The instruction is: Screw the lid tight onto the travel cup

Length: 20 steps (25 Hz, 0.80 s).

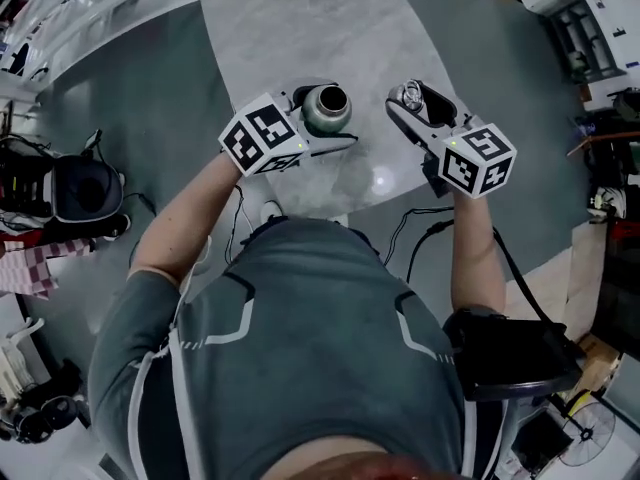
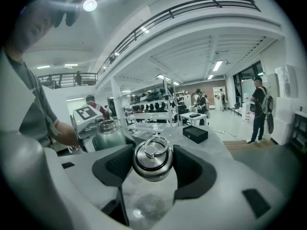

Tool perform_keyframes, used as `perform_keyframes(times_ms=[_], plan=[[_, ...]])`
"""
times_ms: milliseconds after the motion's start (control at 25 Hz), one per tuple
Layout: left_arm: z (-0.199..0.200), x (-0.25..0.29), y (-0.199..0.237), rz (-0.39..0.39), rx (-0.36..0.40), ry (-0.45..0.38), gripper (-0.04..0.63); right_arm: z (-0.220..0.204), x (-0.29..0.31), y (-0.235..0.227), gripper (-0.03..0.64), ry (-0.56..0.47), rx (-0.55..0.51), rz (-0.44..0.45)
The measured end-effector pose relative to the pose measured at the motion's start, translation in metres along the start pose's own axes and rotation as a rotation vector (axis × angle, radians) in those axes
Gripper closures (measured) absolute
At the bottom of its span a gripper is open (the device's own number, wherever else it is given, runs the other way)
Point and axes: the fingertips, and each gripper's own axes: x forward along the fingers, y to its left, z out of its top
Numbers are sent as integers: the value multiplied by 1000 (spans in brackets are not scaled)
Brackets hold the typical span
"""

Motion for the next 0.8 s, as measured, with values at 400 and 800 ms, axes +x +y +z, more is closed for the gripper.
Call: perform_keyframes(times_ms=[400, 800], plan=[[26, -9, -18, -148, 19, 44, 190, 86, -2, 83, 341, -50, -143, 353], [28, -7, -27, -132, 5, 113, 190, 89, -1, 128, 341, 12, -315, 547]])
